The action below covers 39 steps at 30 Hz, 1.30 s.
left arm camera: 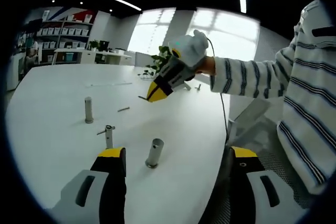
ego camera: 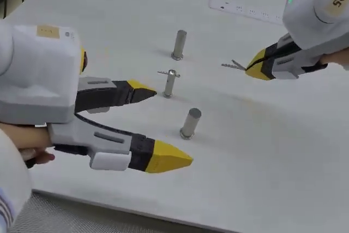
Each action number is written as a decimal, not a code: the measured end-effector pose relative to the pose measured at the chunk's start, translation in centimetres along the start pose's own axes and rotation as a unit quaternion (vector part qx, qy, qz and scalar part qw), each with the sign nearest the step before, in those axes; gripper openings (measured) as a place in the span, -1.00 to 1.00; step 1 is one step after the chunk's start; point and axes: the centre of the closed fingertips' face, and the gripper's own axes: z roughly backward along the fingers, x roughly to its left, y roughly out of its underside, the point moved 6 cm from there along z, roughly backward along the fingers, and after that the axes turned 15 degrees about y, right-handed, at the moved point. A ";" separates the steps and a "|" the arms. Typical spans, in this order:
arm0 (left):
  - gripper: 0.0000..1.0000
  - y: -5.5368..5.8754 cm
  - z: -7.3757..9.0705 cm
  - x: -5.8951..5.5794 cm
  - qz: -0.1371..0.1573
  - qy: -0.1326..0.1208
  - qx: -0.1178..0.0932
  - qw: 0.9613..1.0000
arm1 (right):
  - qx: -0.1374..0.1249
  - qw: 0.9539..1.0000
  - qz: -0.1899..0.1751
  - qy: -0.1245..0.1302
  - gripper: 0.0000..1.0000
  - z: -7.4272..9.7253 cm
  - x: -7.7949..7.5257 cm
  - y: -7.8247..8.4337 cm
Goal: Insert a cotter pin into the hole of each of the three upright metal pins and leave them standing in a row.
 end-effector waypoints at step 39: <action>-0.31 -4.0 -3.8 1.5 0.085 0.013 -0.090 0.992 | -0.134 0.987 0.044 0.082 -1.00 6.3 7.9 -4.7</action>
